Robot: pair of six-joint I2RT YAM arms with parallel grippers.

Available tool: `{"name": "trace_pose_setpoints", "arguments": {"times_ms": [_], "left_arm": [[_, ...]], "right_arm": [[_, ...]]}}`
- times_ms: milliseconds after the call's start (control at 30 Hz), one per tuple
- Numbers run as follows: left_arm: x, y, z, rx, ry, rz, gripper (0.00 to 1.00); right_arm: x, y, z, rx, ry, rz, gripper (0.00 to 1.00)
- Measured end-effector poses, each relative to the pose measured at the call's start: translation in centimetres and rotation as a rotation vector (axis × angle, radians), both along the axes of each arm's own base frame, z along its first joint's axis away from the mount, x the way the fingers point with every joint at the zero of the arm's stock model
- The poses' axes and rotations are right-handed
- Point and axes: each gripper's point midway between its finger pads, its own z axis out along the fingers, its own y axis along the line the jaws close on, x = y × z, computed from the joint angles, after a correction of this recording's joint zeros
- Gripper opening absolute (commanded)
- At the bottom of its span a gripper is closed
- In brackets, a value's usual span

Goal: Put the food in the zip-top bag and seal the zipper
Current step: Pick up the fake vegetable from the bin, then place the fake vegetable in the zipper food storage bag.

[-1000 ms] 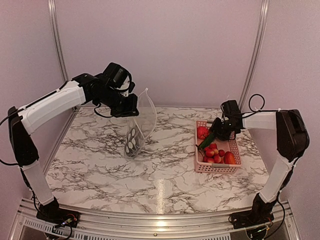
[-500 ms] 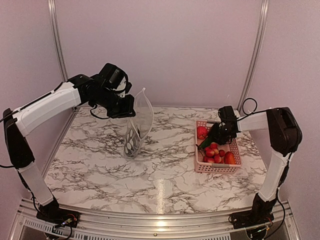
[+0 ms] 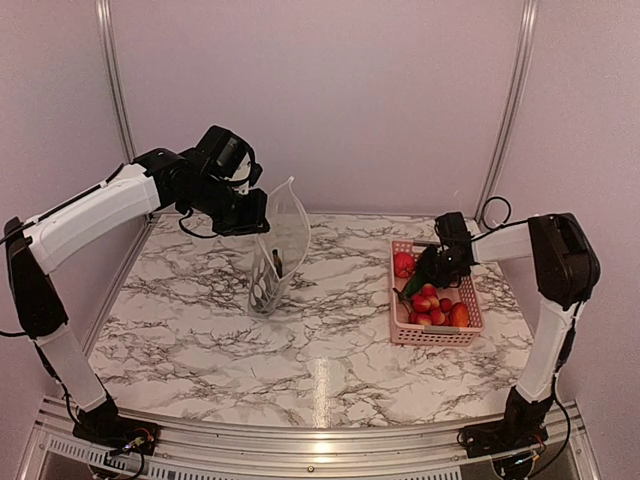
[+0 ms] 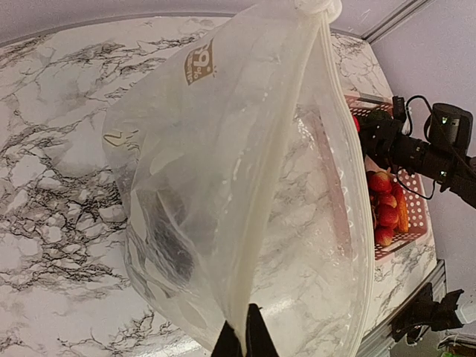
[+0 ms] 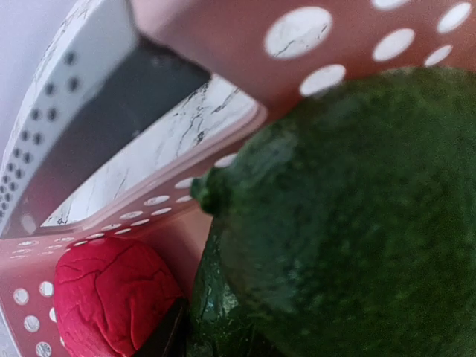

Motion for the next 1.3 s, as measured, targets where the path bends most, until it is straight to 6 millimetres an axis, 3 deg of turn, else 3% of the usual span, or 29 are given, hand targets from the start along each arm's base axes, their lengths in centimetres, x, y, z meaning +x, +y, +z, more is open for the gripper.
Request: {"name": "trace_pose_setpoints", "arguments": {"times_ms": [100,167,400,600,833,967,1133,1300], "left_arm": [[0.0,0.0,0.0,0.002,-0.001,-0.002,0.00],[0.0,0.0,0.0,0.002,-0.001,-0.003,0.00],[-0.1,-0.2,0.0,-0.007,0.006,-0.010,0.00],[-0.2,-1.1,0.0,-0.047,0.033,-0.018,0.00],[0.1,-2.5,0.3,-0.117,0.059,-0.023,0.00],[0.1,-3.2,0.3,-0.153,0.080,-0.022,0.00],[0.1,-3.7,0.4,-0.183,0.095,-0.021,0.00],[0.1,-4.2,0.8,-0.219,0.102,-0.024,0.00]], "right_arm": [[-0.2,0.0,0.8,0.001,-0.014,0.003,0.34],[-0.5,0.0,2.4,0.002,-0.043,0.011,0.33],[-1.7,1.8,13.0,0.001,-0.274,0.105,0.32],[-3.5,6.2,19.6,-0.042,-0.431,0.260,0.30],[-4.1,11.1,29.0,-0.069,-0.659,0.383,0.28],[-6.0,15.2,34.6,-0.082,-0.802,0.484,0.28],[-9.2,19.6,38.6,-0.090,-0.927,0.607,0.28],[-11.2,22.6,39.3,-0.116,-0.982,0.694,0.28]]}}
